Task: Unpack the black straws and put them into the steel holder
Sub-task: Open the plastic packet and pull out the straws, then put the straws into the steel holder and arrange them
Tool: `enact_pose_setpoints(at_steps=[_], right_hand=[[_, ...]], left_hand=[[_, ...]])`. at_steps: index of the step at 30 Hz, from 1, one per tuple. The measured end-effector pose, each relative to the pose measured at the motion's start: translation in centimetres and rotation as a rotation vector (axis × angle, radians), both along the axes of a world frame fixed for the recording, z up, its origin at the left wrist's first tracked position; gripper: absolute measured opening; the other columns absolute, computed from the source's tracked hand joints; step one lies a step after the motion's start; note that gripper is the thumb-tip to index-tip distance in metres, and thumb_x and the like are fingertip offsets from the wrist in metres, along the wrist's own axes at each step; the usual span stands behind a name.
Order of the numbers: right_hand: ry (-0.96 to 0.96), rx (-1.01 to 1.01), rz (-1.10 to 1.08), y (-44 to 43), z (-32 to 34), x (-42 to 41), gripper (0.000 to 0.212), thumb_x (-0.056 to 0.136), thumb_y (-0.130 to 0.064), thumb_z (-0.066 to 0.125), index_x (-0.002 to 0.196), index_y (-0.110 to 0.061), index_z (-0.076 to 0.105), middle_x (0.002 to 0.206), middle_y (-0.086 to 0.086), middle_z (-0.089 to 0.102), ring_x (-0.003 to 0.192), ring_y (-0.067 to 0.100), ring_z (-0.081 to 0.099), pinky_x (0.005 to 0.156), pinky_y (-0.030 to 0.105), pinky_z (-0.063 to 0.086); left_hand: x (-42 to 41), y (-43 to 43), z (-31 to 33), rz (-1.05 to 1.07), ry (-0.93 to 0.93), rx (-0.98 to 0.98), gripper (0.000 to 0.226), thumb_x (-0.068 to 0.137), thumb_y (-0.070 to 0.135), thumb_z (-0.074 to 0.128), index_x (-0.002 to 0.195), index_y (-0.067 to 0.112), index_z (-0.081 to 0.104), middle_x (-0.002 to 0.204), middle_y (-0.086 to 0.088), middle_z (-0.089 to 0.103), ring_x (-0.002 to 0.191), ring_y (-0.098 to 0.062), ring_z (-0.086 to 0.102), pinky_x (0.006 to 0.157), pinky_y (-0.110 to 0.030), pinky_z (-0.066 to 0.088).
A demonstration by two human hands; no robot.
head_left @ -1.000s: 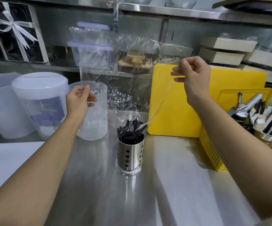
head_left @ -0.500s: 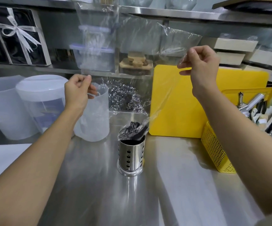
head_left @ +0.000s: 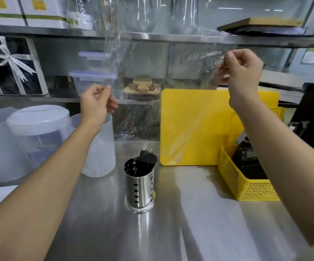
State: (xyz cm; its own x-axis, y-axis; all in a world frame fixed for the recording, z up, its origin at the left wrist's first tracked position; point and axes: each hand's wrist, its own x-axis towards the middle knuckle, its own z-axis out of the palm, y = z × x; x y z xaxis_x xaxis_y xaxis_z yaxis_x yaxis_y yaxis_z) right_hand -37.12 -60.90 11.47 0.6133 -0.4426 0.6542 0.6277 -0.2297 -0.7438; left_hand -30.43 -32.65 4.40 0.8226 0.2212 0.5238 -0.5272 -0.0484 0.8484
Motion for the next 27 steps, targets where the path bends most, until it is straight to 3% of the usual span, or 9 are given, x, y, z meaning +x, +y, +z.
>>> enact_pose_setpoints(at_steps=[7,12,16,19,24,27], right_hand=[[0.079,-0.015,-0.153,-4.7,-1.6,-4.4,0.019,0.094,-0.013,0.047,0.076,-0.019,0.051,0.063,-0.002,0.054,0.047,0.006,0.056,0.041,0.021,0.044],[0.231,0.102,-0.291,-9.2,-6.8,-7.7,0.022,0.093,-0.014,0.048,0.073,-0.020,0.051,0.063,-0.001,0.052,0.039,0.004,0.051,0.037,0.021,0.040],[0.386,0.100,-0.427,-12.8,-11.9,-10.3,0.023,0.092,-0.018,0.052,0.069,-0.022,0.052,0.064,0.001,0.051,0.051,0.012,0.051,0.041,0.026,0.043],[0.509,0.112,-0.478,-15.3,-16.4,-12.0,0.023,0.091,-0.015,0.052,0.068,-0.020,0.052,0.061,0.003,0.051,0.039,0.005,0.049,0.037,0.024,0.042],[0.754,0.112,-0.443,-18.5,-25.3,-13.1,0.023,0.092,-0.013,0.049,0.069,-0.013,0.054,0.059,0.005,0.055,0.044,0.013,0.050,0.044,0.023,0.040],[0.906,0.083,-0.401,-19.6,-30.2,-13.7,0.018,0.091,-0.011,0.049,0.077,-0.006,0.057,0.060,0.006,0.056,0.046,0.011,0.051,0.049,0.023,0.041]], left_hand=[[-3.0,-5.5,-2.0,-0.139,0.104,0.025,0.020,0.094,0.019,0.049,0.075,0.018,0.050,0.045,0.009,0.062,0.040,-0.003,0.056,0.042,-0.019,0.046],[-6.4,-10.1,-7.3,-0.274,0.270,0.070,0.019,0.094,0.018,0.051,0.075,0.015,0.052,0.046,0.007,0.063,0.040,-0.005,0.058,0.041,-0.021,0.047],[-9.2,-13.6,-12.0,-0.388,0.397,0.112,0.021,0.094,0.012,0.050,0.073,0.012,0.049,0.050,0.000,0.059,0.035,-0.004,0.055,0.037,-0.019,0.042],[-10.8,-15.8,-16.5,-0.429,0.541,0.111,0.022,0.093,0.008,0.050,0.071,0.011,0.050,0.057,-0.009,0.054,0.033,-0.005,0.052,0.036,-0.018,0.040],[-13.5,-17.8,-23.0,-0.353,0.712,0.301,0.026,0.091,0.007,0.052,0.066,0.008,0.050,0.056,-0.009,0.055,0.033,-0.003,0.050,0.034,-0.014,0.035],[-15.1,-18.3,-25.8,-0.190,0.777,0.553,0.025,0.090,0.020,0.055,0.067,0.011,0.056,0.062,-0.006,0.060,0.053,-0.019,0.053,0.046,-0.022,0.035]])
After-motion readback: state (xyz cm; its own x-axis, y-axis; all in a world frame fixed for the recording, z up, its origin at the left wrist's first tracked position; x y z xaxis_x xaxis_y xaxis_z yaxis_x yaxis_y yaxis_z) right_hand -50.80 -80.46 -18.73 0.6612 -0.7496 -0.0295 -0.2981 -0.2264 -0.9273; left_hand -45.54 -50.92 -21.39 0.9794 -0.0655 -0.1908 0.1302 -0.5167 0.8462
